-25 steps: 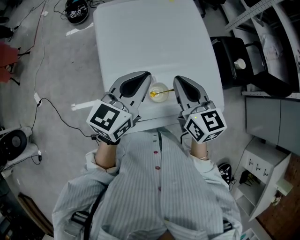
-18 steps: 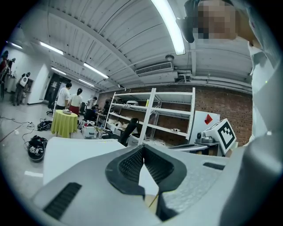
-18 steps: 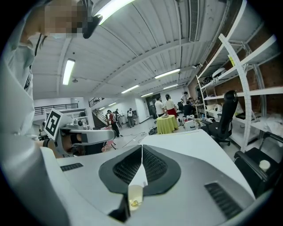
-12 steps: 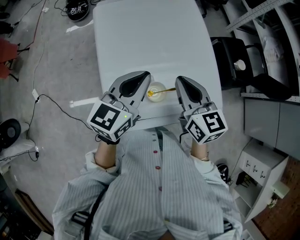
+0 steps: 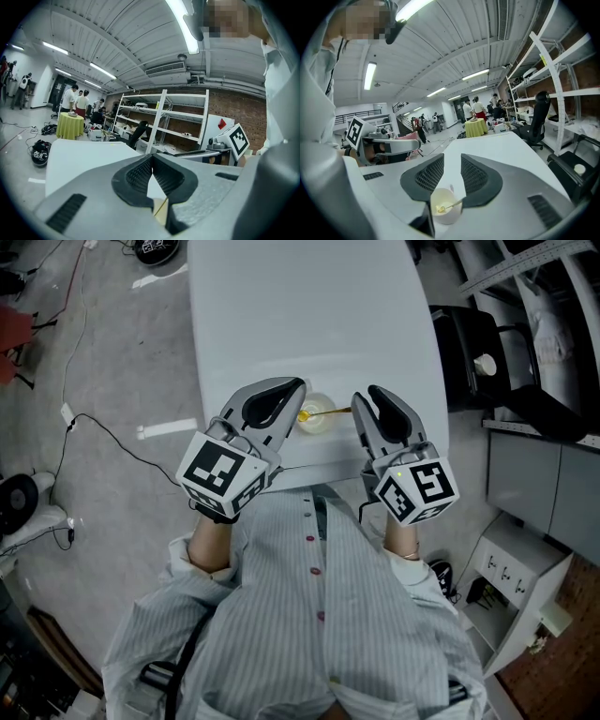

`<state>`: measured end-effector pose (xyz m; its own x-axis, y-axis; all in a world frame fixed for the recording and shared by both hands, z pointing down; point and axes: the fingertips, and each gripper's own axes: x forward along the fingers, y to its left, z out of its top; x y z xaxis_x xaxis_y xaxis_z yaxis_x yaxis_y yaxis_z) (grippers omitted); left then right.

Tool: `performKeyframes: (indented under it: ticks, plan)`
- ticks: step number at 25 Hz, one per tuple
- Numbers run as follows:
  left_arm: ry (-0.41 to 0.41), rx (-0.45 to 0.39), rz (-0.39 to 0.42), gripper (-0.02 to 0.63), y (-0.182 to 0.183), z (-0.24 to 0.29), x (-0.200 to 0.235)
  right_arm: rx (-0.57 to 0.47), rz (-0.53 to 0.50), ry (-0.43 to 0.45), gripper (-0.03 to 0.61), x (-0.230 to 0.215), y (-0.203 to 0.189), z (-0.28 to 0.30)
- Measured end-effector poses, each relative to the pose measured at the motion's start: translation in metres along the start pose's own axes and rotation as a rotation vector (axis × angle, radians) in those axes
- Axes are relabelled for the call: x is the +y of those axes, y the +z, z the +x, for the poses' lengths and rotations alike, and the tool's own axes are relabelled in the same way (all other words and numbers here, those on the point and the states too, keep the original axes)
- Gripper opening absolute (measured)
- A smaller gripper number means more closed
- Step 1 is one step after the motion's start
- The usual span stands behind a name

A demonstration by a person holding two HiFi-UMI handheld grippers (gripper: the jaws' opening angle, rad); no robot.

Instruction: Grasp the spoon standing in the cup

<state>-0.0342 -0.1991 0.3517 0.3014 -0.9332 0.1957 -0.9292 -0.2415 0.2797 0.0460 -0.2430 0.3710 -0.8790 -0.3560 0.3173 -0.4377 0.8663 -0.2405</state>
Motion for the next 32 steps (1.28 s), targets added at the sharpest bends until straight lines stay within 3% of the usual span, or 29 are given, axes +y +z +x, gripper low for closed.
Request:
performKeyframes:
  ticks: [15,32]
  plan:
    - [-0.015,0.058,-0.017,0.009,-0.030,0.008,0.003,0.038,0.093,-0.041,0.156,-0.015,-0.035,0.000]
    - [-0.019,0.123,-0.050,0.009,-0.066,0.017,0.009,0.122,0.186,0.013,0.173,-0.011,-0.085,0.012]
